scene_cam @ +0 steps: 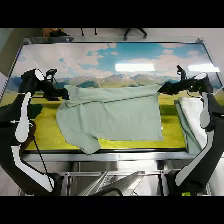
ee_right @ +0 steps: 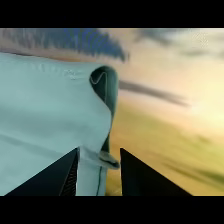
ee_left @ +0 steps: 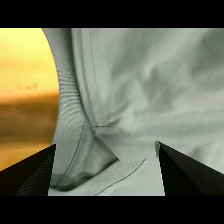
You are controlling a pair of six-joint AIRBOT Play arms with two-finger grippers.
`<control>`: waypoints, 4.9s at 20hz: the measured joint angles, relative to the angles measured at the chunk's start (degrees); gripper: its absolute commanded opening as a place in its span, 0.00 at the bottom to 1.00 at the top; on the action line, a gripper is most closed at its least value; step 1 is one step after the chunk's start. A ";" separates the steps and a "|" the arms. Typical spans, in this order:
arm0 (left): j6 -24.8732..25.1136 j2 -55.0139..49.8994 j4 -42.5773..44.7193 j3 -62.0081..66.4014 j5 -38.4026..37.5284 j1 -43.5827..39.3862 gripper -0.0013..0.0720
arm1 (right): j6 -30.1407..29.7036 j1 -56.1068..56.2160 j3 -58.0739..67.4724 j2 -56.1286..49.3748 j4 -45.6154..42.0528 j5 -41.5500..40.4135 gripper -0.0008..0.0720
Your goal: Fold the shirts.
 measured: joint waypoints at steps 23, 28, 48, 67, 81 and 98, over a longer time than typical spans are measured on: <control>3.80 41.97 -23.45 -68.96 8.98 11.74 0.74 | 0.87 -11.13 -53.13 32.59 -9.38 0.72 0.43; 6.40 42.34 -26.10 -68.85 16.70 11.78 0.04 | -0.11 -8.00 -57.77 33.09 -8.00 -1.64 0.56; 11.26 47.21 -27.17 -67.49 4.13 20.46 0.04 | -1.95 -2.54 -66.31 36.52 -3.28 0.72 0.04; 4.11 31.76 -24.13 -31.17 1.97 8.90 0.04 | -5.70 1.84 -41.99 30.84 11.15 -10.97 0.05; 4.31 -2.29 -24.41 3.63 2.32 6.43 0.96 | -10.69 1.40 -29.05 15.15 15.08 -15.96 0.74; -0.76 -1.07 -24.63 9.38 -6.58 -5.81 0.04 | -12.13 4.20 -24.39 8.48 9.35 -9.99 0.04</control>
